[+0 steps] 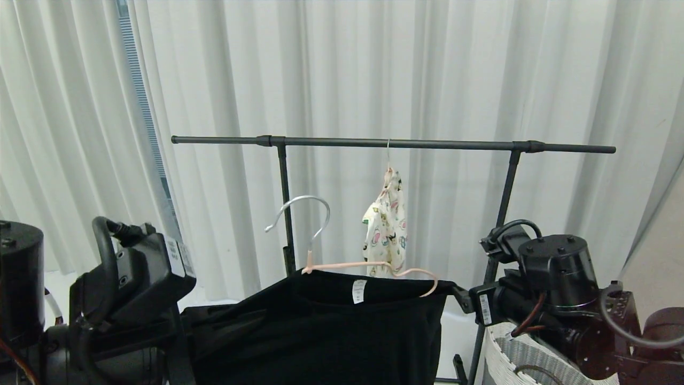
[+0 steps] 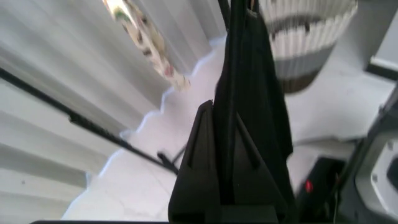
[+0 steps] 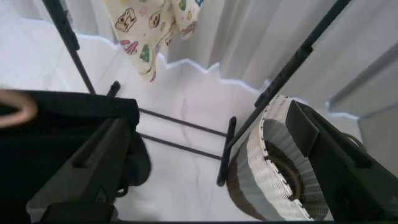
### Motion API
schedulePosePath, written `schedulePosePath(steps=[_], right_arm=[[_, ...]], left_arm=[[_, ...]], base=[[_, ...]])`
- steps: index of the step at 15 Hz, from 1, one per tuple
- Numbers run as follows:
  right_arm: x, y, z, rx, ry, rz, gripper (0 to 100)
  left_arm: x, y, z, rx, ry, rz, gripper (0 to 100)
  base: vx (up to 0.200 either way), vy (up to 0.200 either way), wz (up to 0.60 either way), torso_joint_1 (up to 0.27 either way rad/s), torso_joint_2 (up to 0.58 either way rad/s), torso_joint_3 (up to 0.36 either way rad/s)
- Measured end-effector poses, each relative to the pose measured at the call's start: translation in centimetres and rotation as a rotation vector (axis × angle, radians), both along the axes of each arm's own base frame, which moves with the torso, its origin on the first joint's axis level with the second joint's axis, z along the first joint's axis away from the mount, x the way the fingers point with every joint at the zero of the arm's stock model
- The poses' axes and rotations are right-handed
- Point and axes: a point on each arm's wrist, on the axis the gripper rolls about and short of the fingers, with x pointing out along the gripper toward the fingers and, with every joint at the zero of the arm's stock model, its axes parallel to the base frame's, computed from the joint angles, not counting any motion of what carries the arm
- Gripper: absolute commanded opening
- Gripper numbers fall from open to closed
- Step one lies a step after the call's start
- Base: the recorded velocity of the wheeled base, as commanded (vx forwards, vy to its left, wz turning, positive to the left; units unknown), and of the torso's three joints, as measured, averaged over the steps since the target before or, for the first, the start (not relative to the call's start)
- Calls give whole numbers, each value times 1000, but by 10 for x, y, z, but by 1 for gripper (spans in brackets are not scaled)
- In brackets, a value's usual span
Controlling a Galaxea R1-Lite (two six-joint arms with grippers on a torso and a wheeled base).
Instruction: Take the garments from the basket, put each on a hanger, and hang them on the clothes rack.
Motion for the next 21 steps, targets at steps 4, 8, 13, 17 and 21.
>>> schedulePosePath(steps=[4, 8, 13, 17, 21], right_arm=[[-5, -9, 18, 16, -49, 43, 100], [-14, -12, 30, 13, -80, 142, 100], [-34, 0, 25, 9, -54, 284, 100], [-53, 12, 25, -35, -69, 455, 100], [-76, 20, 26, -79, -99, 613, 100]], left_arm=[[-6, 4, -29, 91, 61, -19, 0], [3, -2, -37, 113, 115, -15, 0], [12, -8, -28, 44, 134, 21, 0], [14, -10, -29, 44, 140, 21, 0], [16, -11, -28, 34, 126, 18, 0]], base=[[0, 0, 0, 0, 0, 0], [0, 0, 0, 0, 0, 0], [0, 0, 0, 0, 0, 0], [0, 0, 0, 0, 0, 0], [0, 0, 0, 0, 0, 0]])
